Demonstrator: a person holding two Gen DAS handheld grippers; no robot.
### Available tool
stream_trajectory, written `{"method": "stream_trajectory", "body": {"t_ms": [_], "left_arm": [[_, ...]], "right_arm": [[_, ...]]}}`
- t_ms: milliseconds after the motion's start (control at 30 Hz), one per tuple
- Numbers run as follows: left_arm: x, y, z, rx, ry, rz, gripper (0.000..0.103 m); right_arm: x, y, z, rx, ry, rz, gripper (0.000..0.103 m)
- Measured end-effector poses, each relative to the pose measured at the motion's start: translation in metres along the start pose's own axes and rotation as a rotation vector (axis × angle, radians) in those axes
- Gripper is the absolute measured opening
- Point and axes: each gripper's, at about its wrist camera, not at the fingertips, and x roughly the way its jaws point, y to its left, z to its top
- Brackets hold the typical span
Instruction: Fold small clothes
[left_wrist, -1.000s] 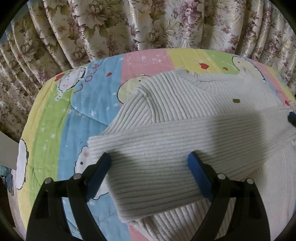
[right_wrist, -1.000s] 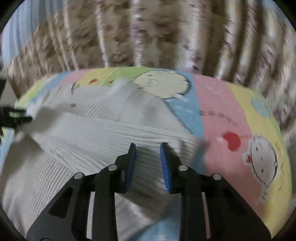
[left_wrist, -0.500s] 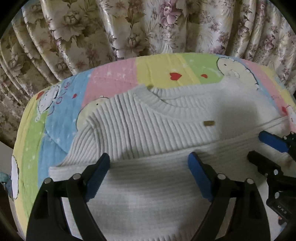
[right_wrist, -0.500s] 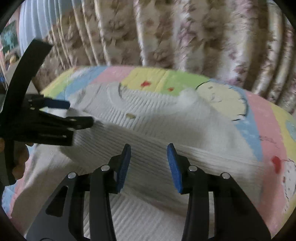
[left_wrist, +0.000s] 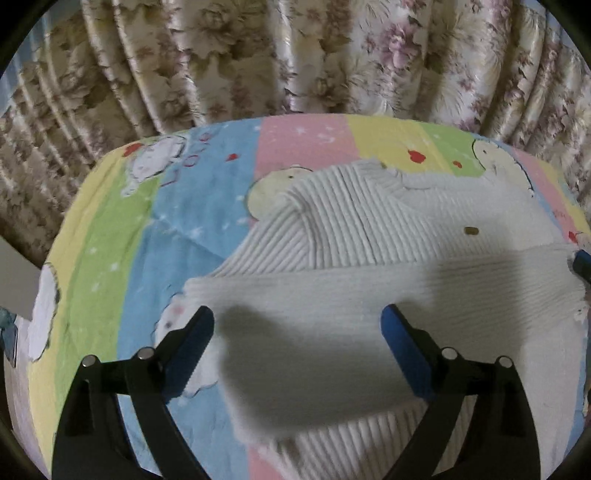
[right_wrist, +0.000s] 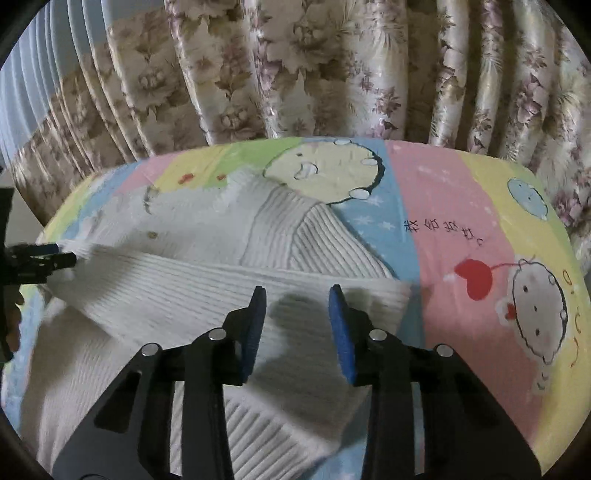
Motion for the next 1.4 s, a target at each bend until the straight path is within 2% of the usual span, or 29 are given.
{"method": "stream_trajectory", "body": {"t_ms": [33,100,200,267,300,367,400,467,533,600,633,700,733,867,1200,1300,1400], "left_arm": [[-0.006,-0.004,-0.002,0.002,-0.011,-0.005,0.092],[-0.016,-0.019,-0.007,0.032,-0.026,-0.024,0.092],[-0.009,-0.05,-0.013,0.133,-0.028,0.032,0.092],[0.001,-0.057,-0.018,0.163,-0.028,0.059,0.093],[0.004,-0.054,-0.02,0.156,-0.027,0.047,0.093],[0.004,-0.042,-0.021,0.126,-0.02,0.009,0.093],[0.002,-0.036,-0.021,0.12,-0.022,0.023,0.093],[-0.001,-0.025,-0.023,0.118,-0.032,0.044,0.093],[-0.001,-0.016,-0.024,0.094,-0.018,0.026,0.093],[-0.004,-0.011,-0.023,0.069,0.003,0.024,0.093],[-0.01,-0.01,-0.024,0.059,0.01,0.037,0.093],[-0.03,-0.006,-0.03,0.035,0.002,0.026,0.092],[-0.039,-0.004,-0.036,0.028,0.001,0.012,0.092],[-0.073,-0.003,-0.069,0.034,-0.001,0.005,0.092],[-0.12,-0.02,-0.177,0.063,0.056,0.001,0.092],[-0.125,-0.025,-0.199,0.063,0.075,-0.01,0.092],[-0.134,-0.035,-0.213,0.073,0.064,0.015,0.092]], "right_arm": [[-0.007,0.007,-0.001,-0.007,-0.016,0.009,0.045],[-0.016,0.027,-0.004,-0.031,-0.027,0.037,0.046],[-0.012,0.065,-0.013,-0.111,-0.003,0.078,0.047],[-0.001,0.085,-0.019,-0.176,0.023,0.059,0.047],[0.003,0.089,-0.022,-0.198,0.028,0.034,0.047],[0.002,0.081,-0.026,-0.168,0.03,0.033,0.046],[-0.001,0.067,-0.028,-0.129,0.03,0.029,0.046],[-0.008,0.043,-0.032,-0.081,0.033,0.023,0.033],[-0.013,0.021,-0.035,-0.022,0.031,0.059,0.024],[-0.016,0.01,-0.036,0.038,0.028,0.095,0.022],[-0.019,0.011,-0.036,0.05,0.022,0.103,0.025],[-0.028,0.02,-0.038,0.044,0.003,0.113,0.035],[-0.037,0.027,-0.039,0.037,-0.005,0.123,0.046],[-0.071,0.051,-0.052,0.001,-0.033,0.114,0.06],[-0.133,0.104,-0.135,-0.04,0.024,0.108,0.062],[-0.148,0.111,-0.153,-0.026,0.022,0.123,0.064],[-0.164,0.12,-0.167,-0.019,0.017,0.131,0.065]]}}
